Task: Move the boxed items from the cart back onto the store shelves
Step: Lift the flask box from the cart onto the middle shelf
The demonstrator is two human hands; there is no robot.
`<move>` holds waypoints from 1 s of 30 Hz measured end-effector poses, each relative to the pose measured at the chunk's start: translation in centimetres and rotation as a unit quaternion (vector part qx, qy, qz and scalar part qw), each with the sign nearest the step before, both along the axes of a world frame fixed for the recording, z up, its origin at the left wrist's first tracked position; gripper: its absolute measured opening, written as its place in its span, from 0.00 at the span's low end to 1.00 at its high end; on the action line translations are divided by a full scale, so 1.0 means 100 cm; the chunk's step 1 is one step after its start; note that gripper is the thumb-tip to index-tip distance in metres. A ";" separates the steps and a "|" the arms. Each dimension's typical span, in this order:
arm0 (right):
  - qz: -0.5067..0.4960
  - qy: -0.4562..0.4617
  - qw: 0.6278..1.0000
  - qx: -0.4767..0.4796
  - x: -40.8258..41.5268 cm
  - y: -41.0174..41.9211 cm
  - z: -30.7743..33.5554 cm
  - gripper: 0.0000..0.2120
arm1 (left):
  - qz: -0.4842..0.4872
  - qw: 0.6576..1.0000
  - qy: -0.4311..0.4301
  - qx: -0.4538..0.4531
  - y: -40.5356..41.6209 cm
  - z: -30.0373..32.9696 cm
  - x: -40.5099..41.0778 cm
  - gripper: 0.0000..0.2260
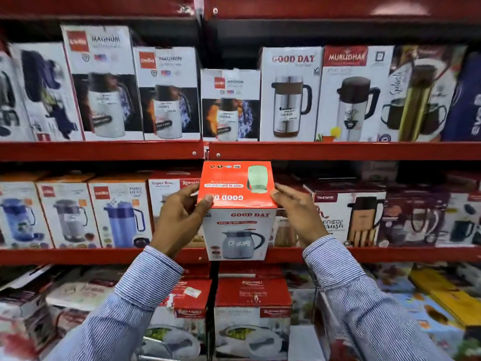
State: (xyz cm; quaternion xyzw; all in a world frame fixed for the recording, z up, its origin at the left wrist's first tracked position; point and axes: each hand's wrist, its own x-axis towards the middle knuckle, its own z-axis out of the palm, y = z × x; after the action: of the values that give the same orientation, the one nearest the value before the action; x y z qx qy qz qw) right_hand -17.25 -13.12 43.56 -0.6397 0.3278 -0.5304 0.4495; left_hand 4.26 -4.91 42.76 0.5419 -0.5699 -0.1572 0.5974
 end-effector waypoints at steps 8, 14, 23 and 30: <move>0.010 0.032 0.999 0.002 0.015 -0.038 -0.006 0.20 | 0.003 1.000 0.026 0.004 -0.034 -0.008 0.013 0.16; 0.004 0.064 0.998 -0.003 0.025 -0.063 -0.012 0.19 | -0.012 0.999 0.030 0.012 -0.059 -0.020 0.020 0.17; 0.014 0.059 0.998 0.023 0.035 -0.095 -0.021 0.31 | -0.011 1.000 0.015 0.019 -0.090 -0.021 0.025 0.16; -0.066 0.139 0.986 -0.066 0.045 -0.117 -0.022 0.29 | 0.144 0.989 -0.042 0.003 -0.113 -0.014 0.020 0.14</move>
State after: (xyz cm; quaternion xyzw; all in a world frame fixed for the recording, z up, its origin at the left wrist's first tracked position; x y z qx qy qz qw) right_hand -12.73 -24.84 41.41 -0.7125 0.3930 -0.4852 0.3201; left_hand 6.24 -16.26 41.34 0.6264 -0.5098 -0.0483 0.5877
